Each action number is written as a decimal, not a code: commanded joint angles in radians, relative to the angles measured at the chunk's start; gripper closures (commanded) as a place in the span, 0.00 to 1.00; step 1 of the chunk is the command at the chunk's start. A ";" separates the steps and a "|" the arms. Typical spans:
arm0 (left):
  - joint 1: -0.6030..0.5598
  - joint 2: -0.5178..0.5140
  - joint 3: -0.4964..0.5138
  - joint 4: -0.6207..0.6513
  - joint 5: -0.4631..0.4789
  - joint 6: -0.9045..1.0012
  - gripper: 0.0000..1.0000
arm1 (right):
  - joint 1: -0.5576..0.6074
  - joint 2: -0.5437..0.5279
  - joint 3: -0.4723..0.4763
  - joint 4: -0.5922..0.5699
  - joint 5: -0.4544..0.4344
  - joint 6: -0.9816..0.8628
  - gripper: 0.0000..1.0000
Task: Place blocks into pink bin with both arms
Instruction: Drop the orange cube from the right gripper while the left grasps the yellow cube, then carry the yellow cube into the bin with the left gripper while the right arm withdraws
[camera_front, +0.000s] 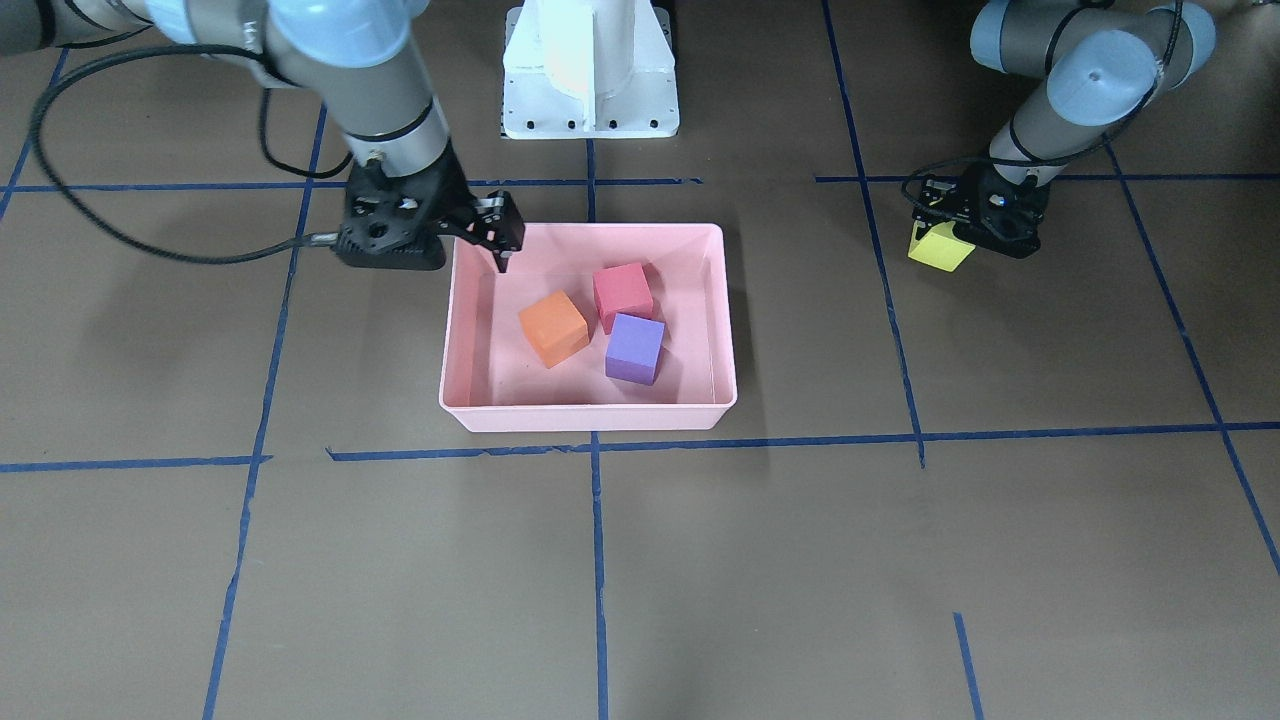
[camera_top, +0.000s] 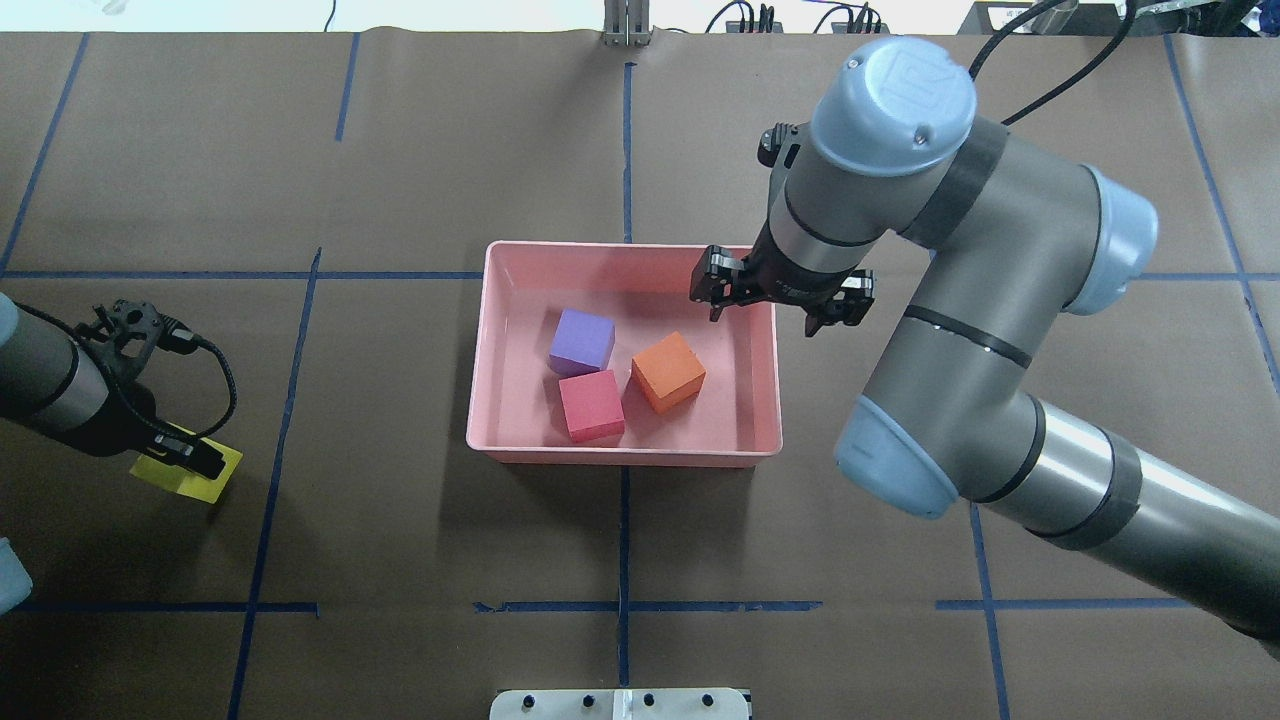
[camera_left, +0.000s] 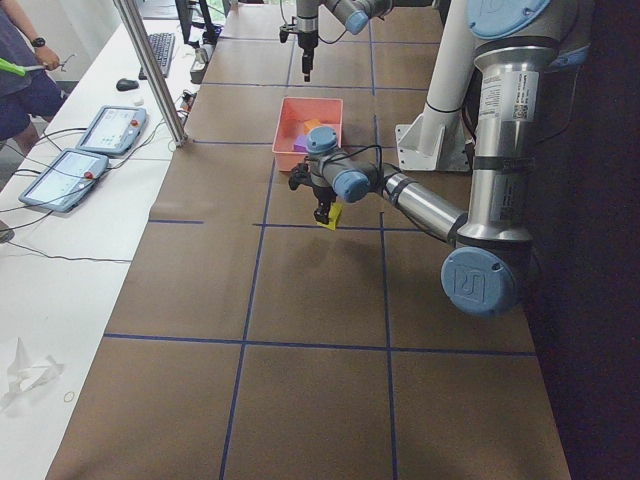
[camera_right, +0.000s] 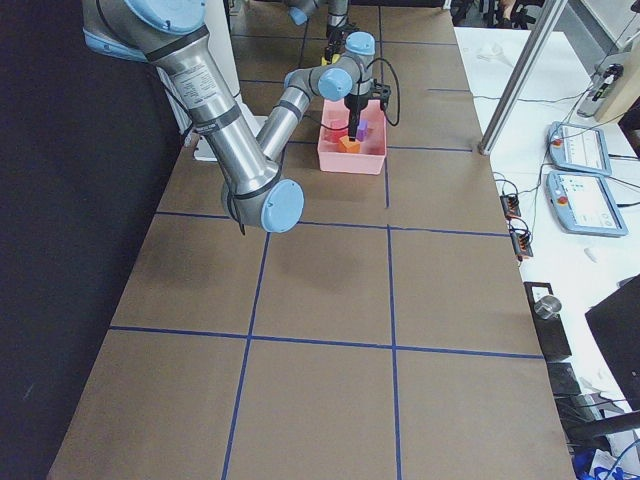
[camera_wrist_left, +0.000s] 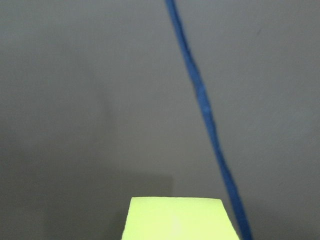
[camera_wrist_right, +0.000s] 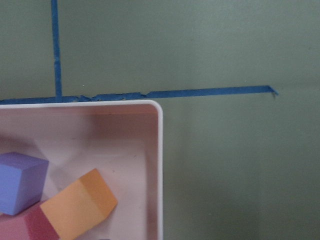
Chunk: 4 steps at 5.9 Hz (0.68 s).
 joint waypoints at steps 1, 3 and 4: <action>-0.022 -0.324 -0.043 0.358 0.001 -0.123 0.67 | 0.135 -0.095 0.000 0.000 0.088 -0.257 0.00; 0.051 -0.581 0.057 0.421 0.011 -0.377 0.67 | 0.314 -0.242 -0.001 -0.004 0.153 -0.616 0.00; 0.121 -0.663 0.128 0.414 0.097 -0.457 0.66 | 0.390 -0.307 -0.001 -0.006 0.179 -0.766 0.00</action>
